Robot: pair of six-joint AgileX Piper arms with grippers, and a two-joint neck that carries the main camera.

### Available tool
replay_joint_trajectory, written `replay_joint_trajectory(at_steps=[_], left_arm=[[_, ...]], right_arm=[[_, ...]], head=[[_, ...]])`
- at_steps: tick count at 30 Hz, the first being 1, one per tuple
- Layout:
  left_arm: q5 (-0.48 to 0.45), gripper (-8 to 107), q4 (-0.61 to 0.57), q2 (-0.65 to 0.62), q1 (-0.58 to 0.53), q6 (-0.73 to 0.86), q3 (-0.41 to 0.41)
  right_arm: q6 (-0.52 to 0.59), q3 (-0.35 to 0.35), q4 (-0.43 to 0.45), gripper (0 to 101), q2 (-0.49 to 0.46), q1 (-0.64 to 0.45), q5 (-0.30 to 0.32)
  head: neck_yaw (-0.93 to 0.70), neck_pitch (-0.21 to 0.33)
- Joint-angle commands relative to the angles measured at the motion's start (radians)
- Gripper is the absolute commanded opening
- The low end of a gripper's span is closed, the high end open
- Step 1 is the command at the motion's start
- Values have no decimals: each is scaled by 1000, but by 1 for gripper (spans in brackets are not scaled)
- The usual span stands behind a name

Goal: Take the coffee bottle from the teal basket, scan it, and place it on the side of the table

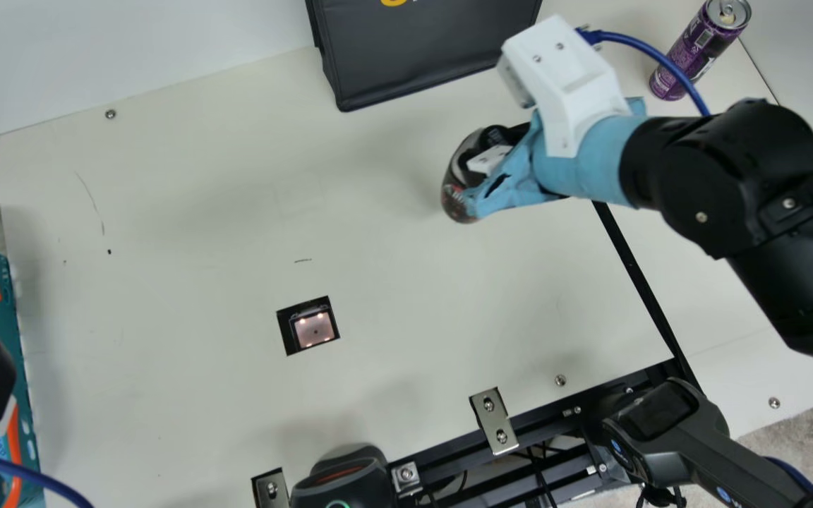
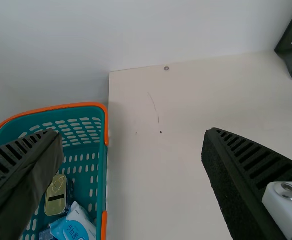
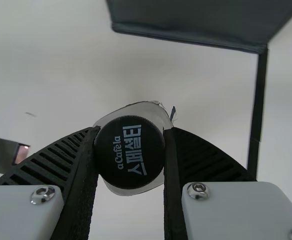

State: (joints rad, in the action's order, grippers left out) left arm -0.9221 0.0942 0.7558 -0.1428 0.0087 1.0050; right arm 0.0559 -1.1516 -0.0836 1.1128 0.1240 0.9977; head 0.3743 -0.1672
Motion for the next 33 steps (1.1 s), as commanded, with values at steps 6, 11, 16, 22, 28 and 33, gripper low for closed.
replay_joint_trajectory(at_steps=[6,11,16,22,28,33], left_arm=[[0,90,0,0,0,0,0],[0,90,0,0,0,0,0],[0,90,0,0,0,0,0],[0,90,0,0,0,0,0],[0,90,0,0,0,0,0],[0,90,0,0,0,0,0]], right_arm=[[124,25,-59,0,6,-231,-23],[190,31,-96,0,40,-334,-57],[233,19,-125,0,100,-415,-93],[250,-21,-134,0,184,-473,-127],[238,-78,-120,0,270,-509,-147],[215,-124,-98,0,337,-524,-156]], head=[[2,29],[2,29],[2,29],[2,29],[2,29],[2,29]])
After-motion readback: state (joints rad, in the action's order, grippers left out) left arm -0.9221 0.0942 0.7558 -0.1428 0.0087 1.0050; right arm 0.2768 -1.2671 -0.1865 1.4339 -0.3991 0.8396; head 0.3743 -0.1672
